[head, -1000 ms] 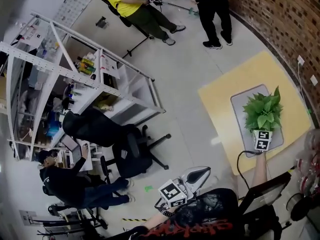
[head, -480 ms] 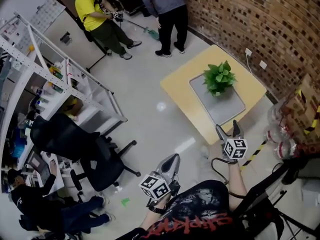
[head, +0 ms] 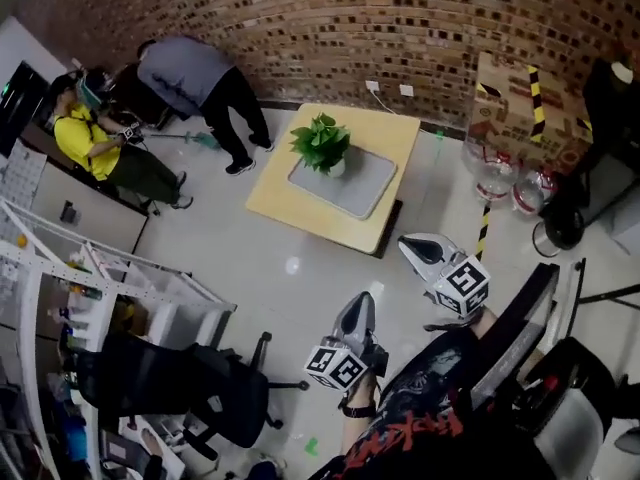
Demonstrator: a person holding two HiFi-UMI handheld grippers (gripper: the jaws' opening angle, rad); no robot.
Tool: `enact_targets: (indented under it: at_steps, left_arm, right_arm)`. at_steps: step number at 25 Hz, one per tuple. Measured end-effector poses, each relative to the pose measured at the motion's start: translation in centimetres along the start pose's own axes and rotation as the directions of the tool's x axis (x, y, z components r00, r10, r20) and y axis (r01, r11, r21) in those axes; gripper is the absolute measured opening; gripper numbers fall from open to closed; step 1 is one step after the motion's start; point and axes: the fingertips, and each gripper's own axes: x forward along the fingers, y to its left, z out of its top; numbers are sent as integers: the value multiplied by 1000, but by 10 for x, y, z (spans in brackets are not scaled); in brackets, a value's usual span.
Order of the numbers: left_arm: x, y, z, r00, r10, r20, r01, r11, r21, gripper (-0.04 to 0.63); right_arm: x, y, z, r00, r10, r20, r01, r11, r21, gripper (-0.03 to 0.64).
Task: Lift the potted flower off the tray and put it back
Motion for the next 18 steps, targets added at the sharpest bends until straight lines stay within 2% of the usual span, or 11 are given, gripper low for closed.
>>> enact_targets:
  at_steps: [4,8,12,15,18]
  left_arm:
    - [32,-43,27,998,-58,37,53,991,120,0]
    - [53,-78,18,993,-111,-29,114,976,186,0]
    - [62,-119,-2,982,-173,-75,185,959,215,0]
    - [51,-139,-33,982,-168,-88,185,955,233,0]
    - [34,-123,-44,982,-161,-98,179,959,218,0]
  right_arm:
    - [-15,-13,27,1000,3,26,-3,1000,-14,2]
    - [-37,-6,47,999,29,38,-26,997,-66,0]
    - [-61,-9,53,999,41,23,-38,995,-97,0]
    - [-83,3,43,997,80,1,-79,992,-99,0]
    - [-90,1,33,999,46,-2,-46,997,-67,0]
